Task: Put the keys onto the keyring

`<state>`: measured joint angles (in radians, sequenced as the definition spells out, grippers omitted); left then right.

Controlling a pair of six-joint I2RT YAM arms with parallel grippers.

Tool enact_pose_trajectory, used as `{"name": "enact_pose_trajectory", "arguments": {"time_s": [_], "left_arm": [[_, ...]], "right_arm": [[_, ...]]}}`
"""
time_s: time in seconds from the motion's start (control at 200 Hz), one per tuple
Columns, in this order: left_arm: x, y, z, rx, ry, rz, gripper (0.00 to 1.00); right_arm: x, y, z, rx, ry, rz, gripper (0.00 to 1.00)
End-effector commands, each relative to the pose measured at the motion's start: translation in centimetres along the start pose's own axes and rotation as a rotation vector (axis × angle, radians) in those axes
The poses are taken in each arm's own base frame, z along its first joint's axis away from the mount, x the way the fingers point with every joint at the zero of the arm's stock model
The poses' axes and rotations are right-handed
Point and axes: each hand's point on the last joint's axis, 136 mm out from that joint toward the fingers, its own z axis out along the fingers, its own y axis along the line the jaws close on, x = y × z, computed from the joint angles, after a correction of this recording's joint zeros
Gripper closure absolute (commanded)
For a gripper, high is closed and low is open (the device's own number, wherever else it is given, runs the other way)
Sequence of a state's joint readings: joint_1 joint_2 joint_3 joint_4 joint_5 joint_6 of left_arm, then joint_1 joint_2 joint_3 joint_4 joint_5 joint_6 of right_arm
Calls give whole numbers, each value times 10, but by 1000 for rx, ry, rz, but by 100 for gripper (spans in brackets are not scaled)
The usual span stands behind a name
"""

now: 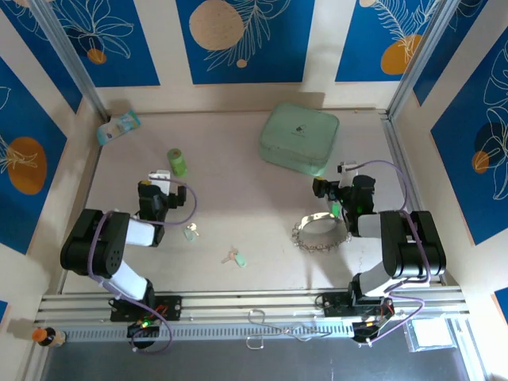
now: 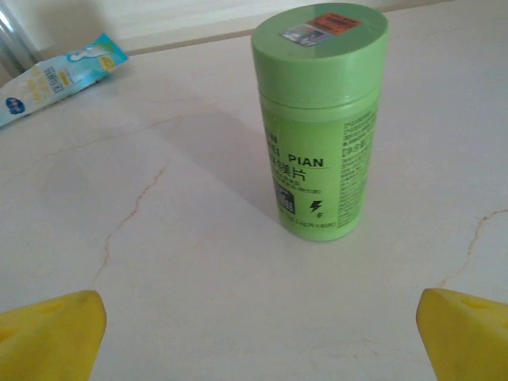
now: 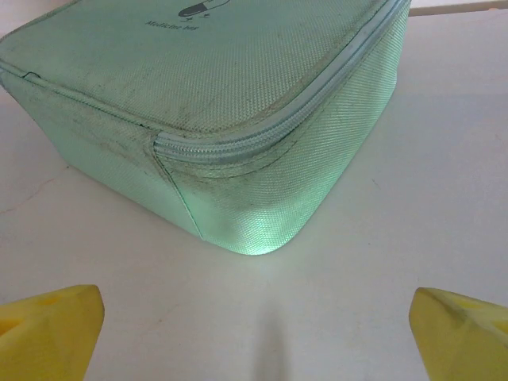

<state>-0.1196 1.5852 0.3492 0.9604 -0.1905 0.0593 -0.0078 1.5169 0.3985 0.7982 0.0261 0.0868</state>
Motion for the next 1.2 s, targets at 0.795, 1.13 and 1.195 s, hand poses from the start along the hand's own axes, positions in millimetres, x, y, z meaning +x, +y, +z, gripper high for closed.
{"name": "enact_pose_trajectory", "arguments": {"time_s": [0.795, 1.13, 1.195], "left_arm": [[-18, -4, -6, 56, -82, 0, 0], [-63, 16, -59, 4, -104, -92, 0], [-69, 10, -65, 51, -83, -137, 0]], "right_arm": [[-22, -4, -7, 9, -23, 29, 0], [-57, 24, -69, 21, 105, 267, 5], [-52, 32, -80, 20, 149, 301, 7]]}}
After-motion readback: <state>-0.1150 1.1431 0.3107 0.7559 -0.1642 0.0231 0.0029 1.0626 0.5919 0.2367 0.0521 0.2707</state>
